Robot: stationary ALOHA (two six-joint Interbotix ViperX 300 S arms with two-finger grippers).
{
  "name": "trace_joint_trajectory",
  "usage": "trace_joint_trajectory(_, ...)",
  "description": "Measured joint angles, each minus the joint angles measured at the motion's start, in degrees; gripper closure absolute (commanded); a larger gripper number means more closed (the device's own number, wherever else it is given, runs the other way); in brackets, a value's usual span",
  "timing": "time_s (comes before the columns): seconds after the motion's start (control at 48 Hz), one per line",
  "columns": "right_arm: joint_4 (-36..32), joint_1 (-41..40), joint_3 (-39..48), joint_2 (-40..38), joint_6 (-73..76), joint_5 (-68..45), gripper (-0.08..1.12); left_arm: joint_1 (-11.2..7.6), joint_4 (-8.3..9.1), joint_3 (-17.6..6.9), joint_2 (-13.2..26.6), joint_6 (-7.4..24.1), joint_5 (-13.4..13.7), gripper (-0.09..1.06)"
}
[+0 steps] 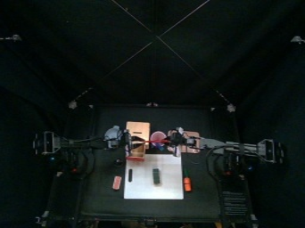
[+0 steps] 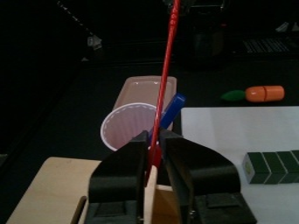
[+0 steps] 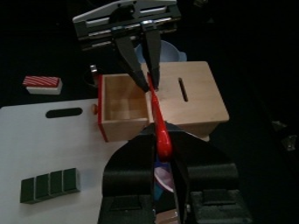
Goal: Place sushi on board then cut the sushi with the knife then place the pieces on the plate
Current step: Cut the sushi into 4 pieces
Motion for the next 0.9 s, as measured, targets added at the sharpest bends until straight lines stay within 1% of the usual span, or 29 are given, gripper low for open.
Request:
trace_joint_trajectory(0.125, 0.4, 0.4, 1.0, 0.0, 0.1, -0.1, 0.59, -0.09, 0.18, 0.0, -0.1, 0.0, 0.3, 0.54)
trace_joint_trajectory(0.208, 1.3, 1.5, 3.1, 0.0, 0.2, 0.3, 0.59, -0.09, 0.44, 0.4, -1.1, 0.0, 0.5, 0.54)
trace_joint_trajectory(0.292, 2.9, 3.1, 5.1, 0.1, 0.2, 1.3, 0.59, -0.26, 1.67, 1.4, -3.0, -0.1, 1.1, 0.54)
trace_joint_trajectory(0.333, 4.1, 4.0, 5.9, 0.4, 0.3, 1.9, 0.59, -0.70, 2.64, 1.9, -4.4, -0.1, 1.7, 0.54)
trace_joint_trajectory(0.375, 5.4, 4.9, 6.3, 0.5, 0.3, 2.5, 0.59, -0.97, 3.08, 2.3, -5.4, -0.3, 1.9, 0.54)
trace_joint_trajectory(0.417, 7.0, 5.5, 6.4, 0.5, 0.3, 2.8, 0.59, -1.67, 3.25, 2.7, -6.5, -0.4, 2.6, 0.54)
trace_joint_trajectory(0.458, 8.4, 6.2, 6.6, 0.6, 0.3, 3.3, 0.59, -2.81, 3.25, 3.1, -7.3, -0.4, 3.1, 0.54)
trace_joint_trajectory(0.5, 9.4, 6.8, 6.6, 0.7, 0.3, 3.7, 0.59, -4.75, 3.25, 3.3, -7.9, -0.6, 4.0, 0.54)
trace_joint_trajectory(0.562, 10.5, 7.6, 6.7, 1.1, 0.3, 5.2, 0.59, -7.12, 2.64, 3.3, -8.0, -0.7, 5.1, 0.54)
trace_joint_trajectory(0.583, 11.0, 7.9, 6.7, 1.1, 0.3, 5.6, 0.59, -7.91, 2.20, 3.3, -8.0, -0.7, 5.5, 0.54)
trace_joint_trajectory(0.625, 12.6, 7.9, 6.6, 1.7, 0.3, 6.4, 0.59, -8.88, 0.97, 3.3, -8.0, -0.7, 6.4, 0.54)
trace_joint_trajectory(0.688, 14.5, 7.7, 6.5, 2.8, 0.3, 7.2, 0.59, -9.32, -0.70, 3.3, -8.0, -0.6, 7.6, 0.54)
trace_joint_trajectory(0.792, 15.3, 8.3, 6.1, 5.5, 0.3, 8.3, 0.61, -9.84, -1.41, 3.6, -7.9, -0.6, 8.4, 0.54)
trace_joint_trajectory(0.854, 15.5, 9.6, 6.1, 6.9, 0.3, 8.6, 0.63, -11.25, -1.85, 3.9, -7.5, -0.7, 8.3, 0.54)
trace_joint_trajectory(0.896, 15.6, 10.3, 6.1, 7.6, 0.2, 8.6, 0.65, -12.57, -2.46, 4.0, -6.8, -0.8, 8.3, 0.54)
